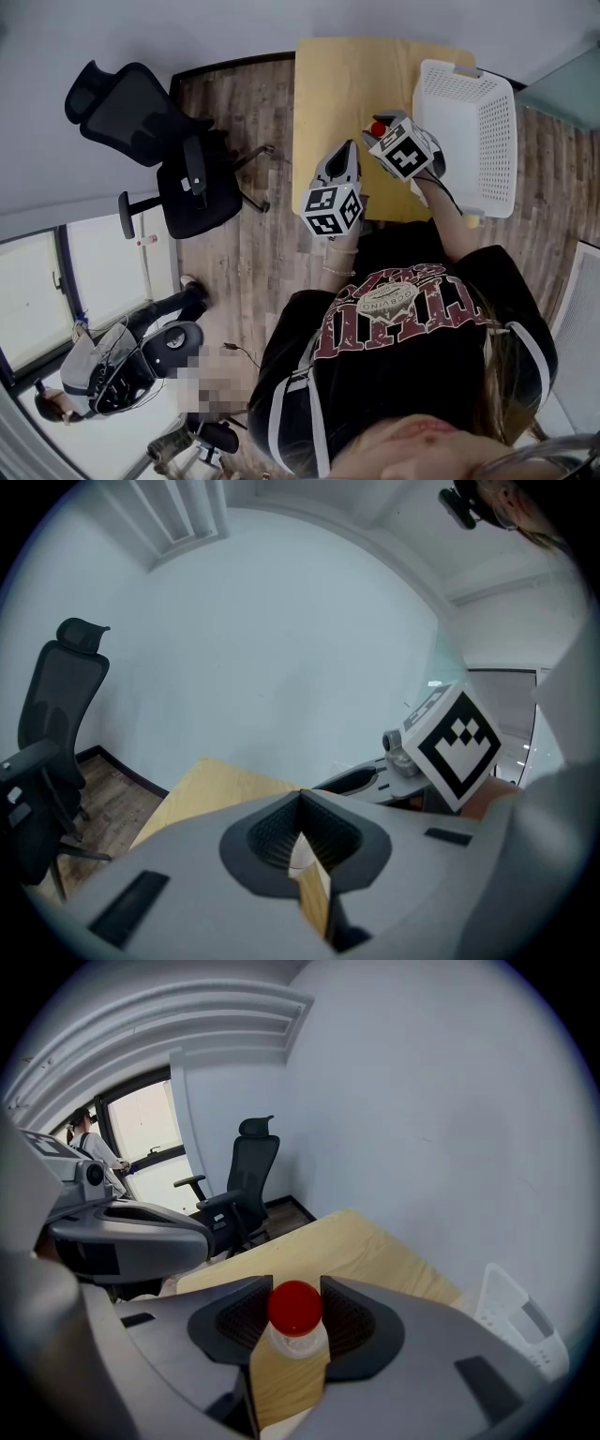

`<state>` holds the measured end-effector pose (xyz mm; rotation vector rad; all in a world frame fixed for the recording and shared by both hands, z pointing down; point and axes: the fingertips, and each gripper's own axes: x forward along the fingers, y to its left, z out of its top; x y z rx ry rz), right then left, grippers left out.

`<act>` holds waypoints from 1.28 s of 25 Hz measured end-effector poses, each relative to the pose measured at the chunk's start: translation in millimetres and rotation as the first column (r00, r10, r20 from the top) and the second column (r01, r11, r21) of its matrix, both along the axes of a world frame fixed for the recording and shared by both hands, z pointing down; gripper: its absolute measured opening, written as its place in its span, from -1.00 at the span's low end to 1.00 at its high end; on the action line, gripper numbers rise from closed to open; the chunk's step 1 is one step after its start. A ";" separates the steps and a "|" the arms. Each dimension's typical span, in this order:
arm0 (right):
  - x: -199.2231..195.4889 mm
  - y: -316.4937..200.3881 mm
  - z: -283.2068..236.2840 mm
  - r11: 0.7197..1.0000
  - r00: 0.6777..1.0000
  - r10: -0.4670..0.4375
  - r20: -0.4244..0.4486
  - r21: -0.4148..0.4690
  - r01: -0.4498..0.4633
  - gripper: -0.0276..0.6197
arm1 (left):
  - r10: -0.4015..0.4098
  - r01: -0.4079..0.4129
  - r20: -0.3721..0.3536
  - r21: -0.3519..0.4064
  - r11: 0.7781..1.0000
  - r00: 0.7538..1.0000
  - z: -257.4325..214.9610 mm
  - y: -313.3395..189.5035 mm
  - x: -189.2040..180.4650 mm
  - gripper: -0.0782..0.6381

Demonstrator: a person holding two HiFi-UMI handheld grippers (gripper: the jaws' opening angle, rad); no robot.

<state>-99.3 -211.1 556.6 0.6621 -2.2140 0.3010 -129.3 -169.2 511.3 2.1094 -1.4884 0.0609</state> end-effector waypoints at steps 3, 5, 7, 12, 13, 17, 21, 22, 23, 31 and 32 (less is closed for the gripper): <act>-0.2 1.6 0.6 1.000 1.000 -0.004 -0.007 -0.002 0.004 -0.39 | 0.002 -0.002 0.001 0.002 1.000 1.000 -1.0 1.5 -0.3 -0.65; -0.7 1.8 0.8 1.000 1.000 -0.006 -0.009 -0.001 0.006 -0.39 | 0.001 -0.001 0.001 0.003 1.000 1.000 -1.5 2.8 -0.9 -0.65; -1.0 1.0 1.2 1.000 1.000 -0.005 -0.009 0.003 0.005 -0.39 | 0.001 -0.001 0.000 0.005 1.000 1.000 -1.9 3.8 -1.5 -0.65; -0.6 1.9 0.3 1.000 1.000 -0.008 -0.008 0.017 0.008 -0.39 | -0.003 0.003 -0.001 0.015 1.000 1.000 -5.8 7.4 -3.5 -0.65; -0.7 2.6 -0.3 1.000 1.000 -0.007 -0.002 0.016 0.007 -0.39 | -0.003 0.003 -0.001 0.016 1.000 1.000 -6.4 7.9 -3.8 -0.65; -1.3 4.3 -7.7 1.000 0.998 0.019 0.054 0.017 -0.020 -0.39 | -0.005 0.005 -0.002 0.022 1.000 1.000 -9.5 10.3 -4.3 -0.65; 3.8 3.2 -16.7 0.999 0.997 0.026 0.075 0.039 -0.029 -0.39 | -0.009 0.009 -0.004 0.028 1.000 1.000 -11.9 10.3 -4.1 -0.65; 5.2 3.1 -19.1 0.999 0.996 0.029 0.082 0.040 -0.032 -0.39 | -0.009 0.009 -0.004 0.029 1.000 1.000 -12.3 10.1 -3.5 -0.65; 6.2 3.6 -21.6 0.999 0.995 0.032 0.092 0.039 -0.035 -0.39 | -0.008 0.008 -0.003 0.030 1.000 1.000 -12.8 10.1 -2.8 -0.65; 17.1 5.5 -41.7 0.995 0.987 0.063 0.150 0.065 -0.073 -0.39 | 0.003 -0.003 -0.001 0.042 0.999 1.000 -17.8 10.7 5.3 -0.65; 18.4 4.7 -44.6 0.994 0.985 0.067 0.159 0.070 -0.079 -0.39 | 0.003 -0.003 -0.002 0.045 0.999 1.000 -18.8 10.1 5.8 -0.65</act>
